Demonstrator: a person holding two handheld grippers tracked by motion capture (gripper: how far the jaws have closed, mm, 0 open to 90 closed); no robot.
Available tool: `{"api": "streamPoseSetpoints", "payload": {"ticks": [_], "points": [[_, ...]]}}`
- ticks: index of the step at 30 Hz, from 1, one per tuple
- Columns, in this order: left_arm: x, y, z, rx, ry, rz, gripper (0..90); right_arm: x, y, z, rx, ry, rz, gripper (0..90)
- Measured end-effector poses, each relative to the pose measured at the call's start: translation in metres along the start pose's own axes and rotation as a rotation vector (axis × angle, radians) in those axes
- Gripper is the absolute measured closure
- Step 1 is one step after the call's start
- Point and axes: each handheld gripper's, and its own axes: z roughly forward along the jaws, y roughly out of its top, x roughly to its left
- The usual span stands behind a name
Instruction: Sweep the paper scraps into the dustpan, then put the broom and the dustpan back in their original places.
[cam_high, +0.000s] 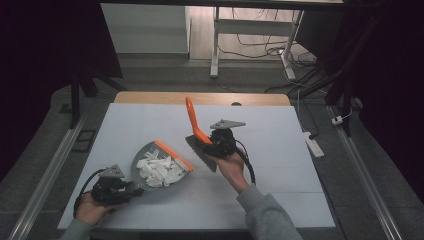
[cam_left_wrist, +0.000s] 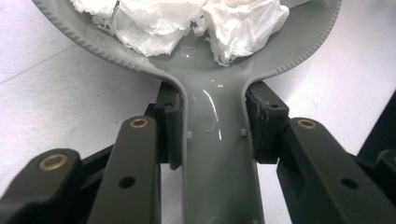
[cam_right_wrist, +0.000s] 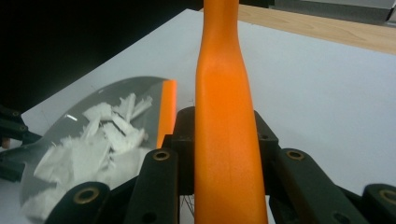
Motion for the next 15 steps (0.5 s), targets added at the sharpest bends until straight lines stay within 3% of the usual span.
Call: {"api": "streamPoseSetpoints", "payload": {"ticks": [15], "points": [[0.001, 0.002, -0.002, -0.034, 0.049, -0.070, 62.0, -0.025, -0.021, -0.043, -0.004, 0.006, 0.013, 70.7]]}}
